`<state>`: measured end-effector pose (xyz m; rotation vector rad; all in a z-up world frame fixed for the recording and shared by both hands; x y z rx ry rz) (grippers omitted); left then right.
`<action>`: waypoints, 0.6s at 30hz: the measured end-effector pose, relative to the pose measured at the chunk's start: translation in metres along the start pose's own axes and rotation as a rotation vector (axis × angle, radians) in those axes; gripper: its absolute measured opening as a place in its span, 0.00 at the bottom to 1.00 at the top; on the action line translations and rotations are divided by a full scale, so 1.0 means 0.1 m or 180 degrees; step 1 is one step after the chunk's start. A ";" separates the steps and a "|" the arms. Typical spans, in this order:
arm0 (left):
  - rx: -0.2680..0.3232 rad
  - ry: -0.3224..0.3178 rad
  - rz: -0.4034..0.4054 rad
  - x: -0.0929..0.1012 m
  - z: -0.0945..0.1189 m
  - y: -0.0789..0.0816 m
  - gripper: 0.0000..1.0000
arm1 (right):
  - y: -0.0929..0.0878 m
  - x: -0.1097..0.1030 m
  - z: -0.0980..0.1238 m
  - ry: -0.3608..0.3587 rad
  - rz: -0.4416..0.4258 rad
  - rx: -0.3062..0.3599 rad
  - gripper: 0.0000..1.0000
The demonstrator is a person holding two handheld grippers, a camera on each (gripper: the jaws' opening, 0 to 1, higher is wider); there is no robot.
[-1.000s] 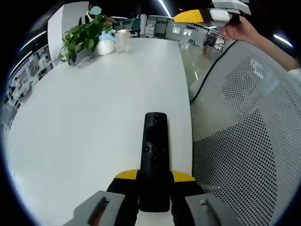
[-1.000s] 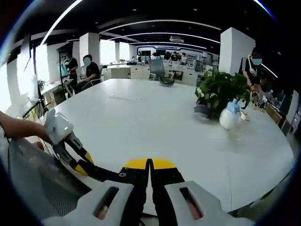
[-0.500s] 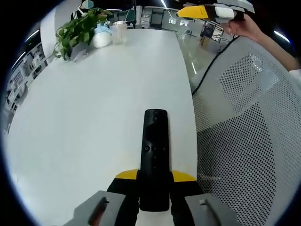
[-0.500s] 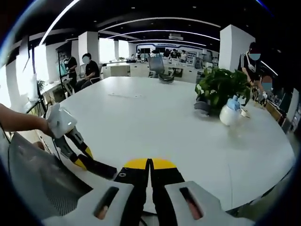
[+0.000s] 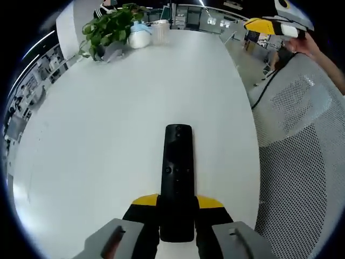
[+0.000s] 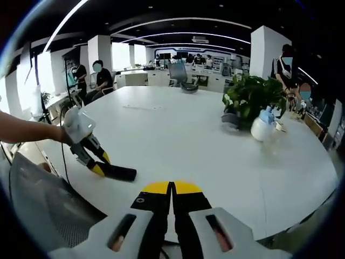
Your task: Press the specified remote control buttons in sequence, fully releasing each button before pressing the next.
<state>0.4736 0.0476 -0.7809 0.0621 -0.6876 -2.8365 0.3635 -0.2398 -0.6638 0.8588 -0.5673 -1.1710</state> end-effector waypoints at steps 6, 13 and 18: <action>-0.0069 0.0052 -0.0081 -0.12 0.01 0.02 0.23 | -0.01 0.00 0.00 -0.0018 0.0020 -0.0023 0.00; -0.0062 0.0102 -0.0064 -0.25 0.03 0.08 0.23 | -0.01 0.00 0.00 -0.0019 0.0022 -0.0028 0.00; -0.0107 0.0135 -0.0195 -0.34 0.07 0.14 0.23 | -0.01 0.00 0.01 -0.0027 0.0006 -0.0014 0.00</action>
Point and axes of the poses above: the point that each gripper's makers call its tool centre point, and the gripper's own axes: z roughly backward along the fingers, x roughly to its right, y roughly out of its top, the point moved 10 cm from there along z, roughly backward along the fingers, and after that the axes turned 4 degrees about -z, right-handed, at the moved point
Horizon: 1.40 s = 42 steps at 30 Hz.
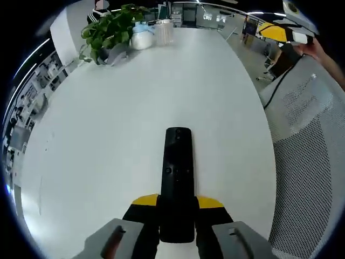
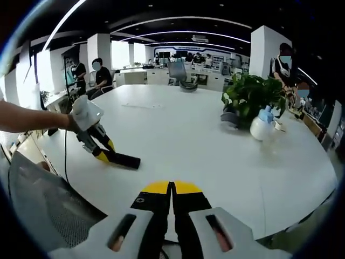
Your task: Press the specified remote control buttons in sequence, fully releasing each button before pressing the next.
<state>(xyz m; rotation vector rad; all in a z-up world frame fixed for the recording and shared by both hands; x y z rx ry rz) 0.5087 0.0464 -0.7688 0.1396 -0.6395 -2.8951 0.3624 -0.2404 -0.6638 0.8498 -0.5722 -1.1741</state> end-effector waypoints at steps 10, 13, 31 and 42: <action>-0.0127 0.0167 -0.0217 -0.23 0.08 0.04 0.23 | -0.01 -0.02 -0.02 0.0011 0.0076 -0.0064 0.00; -0.0189 0.0209 -0.0291 -0.32 0.08 0.05 0.23 | -0.01 -0.02 -0.01 0.0003 0.0058 -0.0067 0.00; -0.0218 0.0270 -0.0462 -0.66 -0.04 0.25 0.23 | -0.01 -0.01 -0.02 0.0012 0.0029 -0.0096 0.00; -0.0286 0.0457 -0.0572 -0.84 -0.13 0.24 0.23 | -0.02 -0.02 -0.04 0.0013 0.0084 -0.0186 0.00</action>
Point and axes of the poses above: the point that each gripper's makers call its tool centre point, and the gripper's own axes: z roughly backward along the fingers, x roughly to its right, y roughly out of its top, the point moved 10 cm from there along z, roughly backward along the fingers, and after that the axes turned 4 degrees about -z, right-handed, at the moved point
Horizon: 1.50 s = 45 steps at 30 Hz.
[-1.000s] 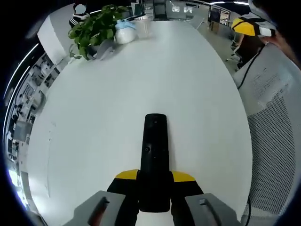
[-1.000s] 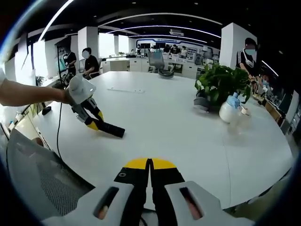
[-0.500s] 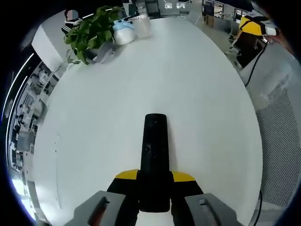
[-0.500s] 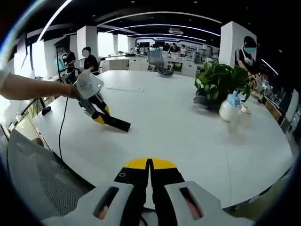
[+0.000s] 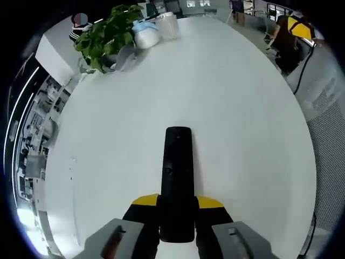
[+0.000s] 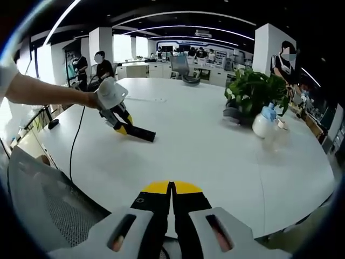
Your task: Press the specified remote control buttons in sequence, fully releasing each button before pressing the next.
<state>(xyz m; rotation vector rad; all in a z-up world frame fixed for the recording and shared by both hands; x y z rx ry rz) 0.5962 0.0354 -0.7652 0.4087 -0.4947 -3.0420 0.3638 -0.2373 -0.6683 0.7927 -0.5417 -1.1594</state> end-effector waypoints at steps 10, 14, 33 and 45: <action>-0.0128 -0.0066 -0.0145 -0.15 -0.12 0.06 0.23 | 0.00 0.00 -0.01 0.0015 0.0012 -0.0035 0.00; -0.0149 -0.0066 -0.0128 -0.25 -0.15 0.07 0.23 | -0.01 0.00 -0.01 0.0010 -0.0003 -0.0046 0.00; -0.0254 -0.0081 -0.0143 -0.41 -0.25 0.00 0.23 | -0.01 0.00 -0.03 0.0018 0.0007 -0.0076 0.00; -0.0236 -0.0269 -0.0212 -0.45 -0.27 0.00 0.24 | -0.01 -0.01 -0.03 0.0004 0.0044 -0.0099 0.00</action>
Point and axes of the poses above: the point that each gripper's makers call its tool centre point, and the gripper's own axes: z roughly backward along the fingers, x roughly to its right, y roughly out of its top, the point moved 10 cm from there along z, roughly backward along the fingers, and after that the axes turned 4 degrees about -z, right-handed, at the moved point
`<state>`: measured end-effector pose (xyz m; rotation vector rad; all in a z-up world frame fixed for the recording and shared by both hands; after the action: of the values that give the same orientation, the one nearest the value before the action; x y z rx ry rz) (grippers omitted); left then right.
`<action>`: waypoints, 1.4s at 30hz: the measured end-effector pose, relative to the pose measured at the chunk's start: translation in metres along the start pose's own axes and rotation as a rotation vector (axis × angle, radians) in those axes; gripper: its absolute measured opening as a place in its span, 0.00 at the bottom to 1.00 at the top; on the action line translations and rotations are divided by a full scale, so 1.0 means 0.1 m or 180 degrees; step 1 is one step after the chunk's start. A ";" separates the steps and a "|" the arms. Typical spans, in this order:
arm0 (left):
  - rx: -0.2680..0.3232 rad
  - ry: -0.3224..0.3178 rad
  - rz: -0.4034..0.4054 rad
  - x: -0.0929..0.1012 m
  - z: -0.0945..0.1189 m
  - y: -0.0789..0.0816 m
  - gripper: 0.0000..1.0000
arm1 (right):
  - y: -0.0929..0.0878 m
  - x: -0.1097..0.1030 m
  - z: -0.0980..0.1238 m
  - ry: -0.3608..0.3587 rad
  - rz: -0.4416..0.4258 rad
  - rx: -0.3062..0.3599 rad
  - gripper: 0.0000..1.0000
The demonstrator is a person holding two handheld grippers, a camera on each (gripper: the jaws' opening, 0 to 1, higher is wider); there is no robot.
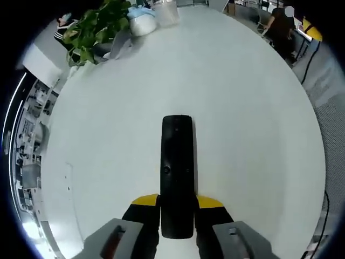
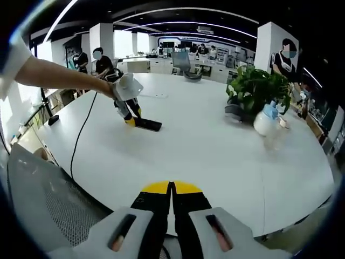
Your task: Press the specified remote control buttons in sequence, fully releasing each button before pressing the next.
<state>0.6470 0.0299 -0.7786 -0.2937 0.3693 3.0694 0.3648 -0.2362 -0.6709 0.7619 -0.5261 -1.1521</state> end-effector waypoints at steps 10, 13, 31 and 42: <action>0.0058 0.0103 -0.0098 0.05 0.01 -0.01 0.24 | -0.01 0.00 -0.01 0.0014 -0.0001 -0.0021 0.00; 0.0119 0.0138 -0.0007 0.08 0.03 -0.03 0.24 | -0.01 0.00 -0.01 0.0011 -0.0006 -0.0016 0.00; 0.0284 0.0246 0.0529 0.22 0.16 -0.18 0.43 | 0.00 0.01 0.00 -0.0082 0.0071 -0.0005 0.00; 0.0724 0.0507 0.1010 0.39 0.53 -0.33 0.57 | 0.04 0.04 0.07 -0.0133 -0.0068 0.0185 0.00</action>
<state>0.6013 0.0750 -0.7435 -0.5166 0.8420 3.2699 0.3636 -0.2407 -0.6639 0.7964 -0.5895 -1.1788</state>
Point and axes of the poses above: the point that each gripper's makers call its tool centre point, and the gripper's own axes: z roughly backward along the fingers, x roughly to its right, y roughly out of its top, the point moved 10 cm from there along z, roughly backward along the fingers, and after that the axes turned 4 degrees about -z, right-handed, at the moved point
